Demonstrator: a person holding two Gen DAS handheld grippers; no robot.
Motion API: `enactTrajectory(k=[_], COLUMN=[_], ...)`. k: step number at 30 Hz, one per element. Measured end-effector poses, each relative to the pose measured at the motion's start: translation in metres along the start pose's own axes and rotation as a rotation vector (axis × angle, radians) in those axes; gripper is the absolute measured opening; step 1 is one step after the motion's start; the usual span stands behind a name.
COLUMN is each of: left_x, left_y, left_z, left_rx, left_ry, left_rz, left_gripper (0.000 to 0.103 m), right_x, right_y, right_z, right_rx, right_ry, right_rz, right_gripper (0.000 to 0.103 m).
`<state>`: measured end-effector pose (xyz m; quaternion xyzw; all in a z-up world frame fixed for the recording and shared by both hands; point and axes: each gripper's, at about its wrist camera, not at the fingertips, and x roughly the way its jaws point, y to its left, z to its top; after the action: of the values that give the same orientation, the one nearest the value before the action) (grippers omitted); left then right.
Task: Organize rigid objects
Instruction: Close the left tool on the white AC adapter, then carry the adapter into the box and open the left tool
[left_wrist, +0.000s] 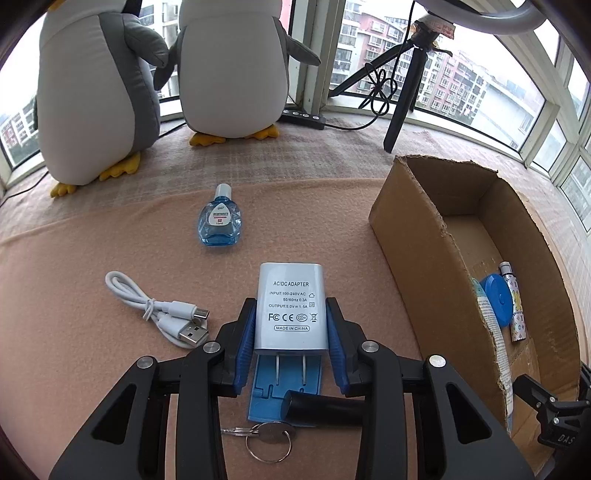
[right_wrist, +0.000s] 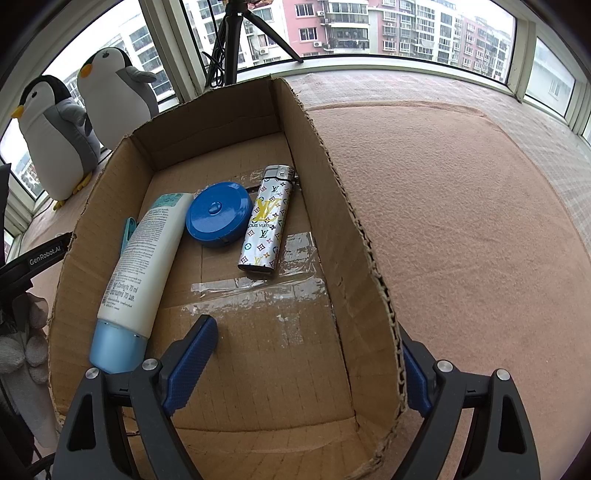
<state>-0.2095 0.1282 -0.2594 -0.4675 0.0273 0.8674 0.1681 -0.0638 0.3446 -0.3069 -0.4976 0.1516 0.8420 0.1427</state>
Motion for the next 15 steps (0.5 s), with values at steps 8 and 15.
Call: enactTrajectory(k=[8, 15], left_x=[-0.016, -0.042], left_y=[0.006, -0.008], left_z=[0.005, 0.022], left_rx=[-0.005, 0.016], left_ry=[-0.038, -0.096], left_rz=[-0.004, -0.052], left_gripper=[0.034, 0.034], right_x=[0.0, 0.0], right_y=[0.0, -0.001], right_z=[-0.001, -0.001], right_rx=[0.0, -0.001], right_ry=[0.0, -0.001], right_rz=[0.0, 0.001], right_gripper=[0.086, 0.086])
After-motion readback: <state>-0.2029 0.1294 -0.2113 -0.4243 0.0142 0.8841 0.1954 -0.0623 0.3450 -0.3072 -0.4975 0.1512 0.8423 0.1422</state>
